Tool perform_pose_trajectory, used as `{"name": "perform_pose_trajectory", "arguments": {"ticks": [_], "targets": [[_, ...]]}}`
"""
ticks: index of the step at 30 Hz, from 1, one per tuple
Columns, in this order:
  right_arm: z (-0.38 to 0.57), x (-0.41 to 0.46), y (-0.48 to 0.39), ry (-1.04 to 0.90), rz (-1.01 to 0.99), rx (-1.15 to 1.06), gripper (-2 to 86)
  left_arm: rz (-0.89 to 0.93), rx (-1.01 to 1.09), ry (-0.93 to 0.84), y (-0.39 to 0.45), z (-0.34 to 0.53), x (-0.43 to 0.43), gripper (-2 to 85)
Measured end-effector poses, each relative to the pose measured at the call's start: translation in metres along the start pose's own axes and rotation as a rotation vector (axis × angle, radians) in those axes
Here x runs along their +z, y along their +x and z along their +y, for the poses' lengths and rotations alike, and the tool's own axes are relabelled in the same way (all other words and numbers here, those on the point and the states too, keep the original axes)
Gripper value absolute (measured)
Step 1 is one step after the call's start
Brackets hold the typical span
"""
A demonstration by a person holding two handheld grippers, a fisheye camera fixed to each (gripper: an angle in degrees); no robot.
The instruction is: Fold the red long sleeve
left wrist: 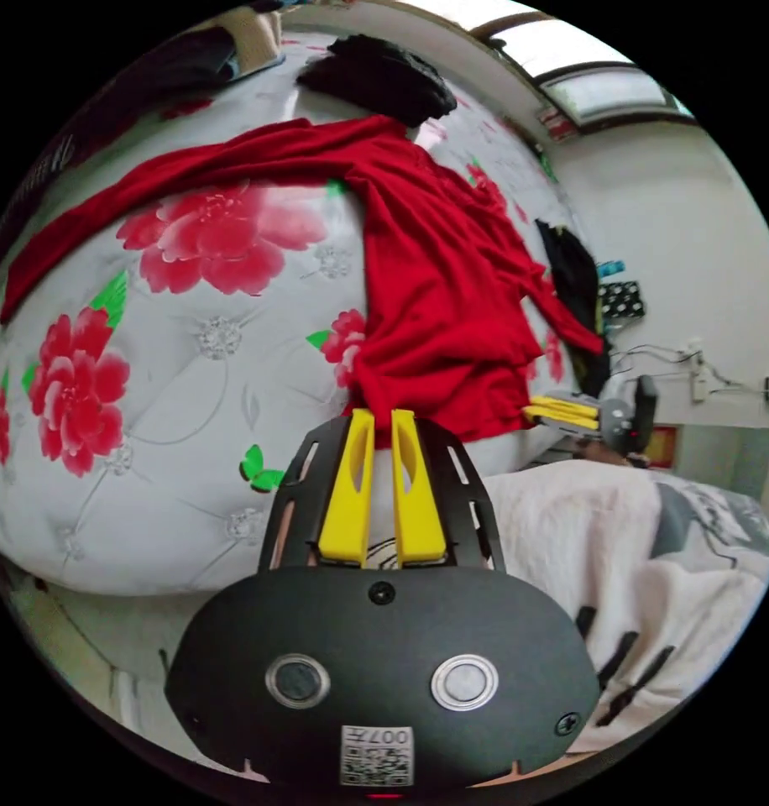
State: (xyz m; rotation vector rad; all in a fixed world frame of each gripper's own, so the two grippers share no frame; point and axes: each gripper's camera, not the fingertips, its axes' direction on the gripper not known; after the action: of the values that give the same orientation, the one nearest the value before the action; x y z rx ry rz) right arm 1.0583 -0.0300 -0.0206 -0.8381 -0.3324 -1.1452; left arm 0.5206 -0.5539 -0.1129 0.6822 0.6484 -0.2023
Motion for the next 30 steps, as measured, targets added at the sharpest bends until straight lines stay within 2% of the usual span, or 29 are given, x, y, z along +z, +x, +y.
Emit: {"name": "perform_pose_trajectory", "arguments": {"ticks": [4, 8, 13, 15, 17, 19, 23, 25, 27, 29, 30], "targets": [[0.023, -0.033, 0.035, 0.149, -0.142, 0.128, 0.5, 0.223, 0.019, 0.102, -0.009, -0.005, -0.064, 1.5], [0.006, -0.099, 0.096, 0.345, -0.21, 0.232, 0.0, 0.364, 0.057, 0.194, -0.001, -0.086, -0.127, 0.7], [-0.034, -0.248, 0.119, 0.685, -0.022, 0.213, -0.1, 0.398, 0.25, 0.406, 0.079, -0.171, -0.272, 0.1], [-0.021, -0.317, 0.093, 0.891, 0.084, 0.16, -0.1, 0.388, 0.379, 0.495, 0.123, -0.168, -0.33, 0.0], [-0.003, -0.346, 0.062, 0.984, 0.179, 0.107, 0.0, 0.3, 0.536, 0.57, 0.171, -0.138, -0.38, -0.2], [0.018, -0.352, 0.029, 1.047, 0.254, 0.044, 0.0, 0.238, 0.63, 0.609, 0.191, -0.104, -0.392, -0.3], [0.057, -0.293, -0.025, 0.98, 0.26, 0.003, -0.1, 0.16, 0.643, 0.528, 0.171, -0.035, -0.339, -0.4], [0.064, -0.245, -0.037, 0.848, 0.217, 0.037, -0.1, 0.15, 0.575, 0.427, 0.139, -0.015, -0.286, -0.5], [0.063, -0.16, -0.042, 0.603, 0.112, 0.129, -0.1, 0.173, 0.44, 0.294, 0.093, 0.001, -0.217, -0.5], [0.061, -0.095, -0.048, 0.436, 0.032, 0.192, -0.1, 0.175, 0.226, 0.113, 0.033, 0.026, -0.124, -0.5], [0.061, -0.058, -0.052, 0.35, -0.002, 0.235, -0.1, 0.171, 0.187, 0.075, 0.021, 0.033, -0.104, -0.5]]}}
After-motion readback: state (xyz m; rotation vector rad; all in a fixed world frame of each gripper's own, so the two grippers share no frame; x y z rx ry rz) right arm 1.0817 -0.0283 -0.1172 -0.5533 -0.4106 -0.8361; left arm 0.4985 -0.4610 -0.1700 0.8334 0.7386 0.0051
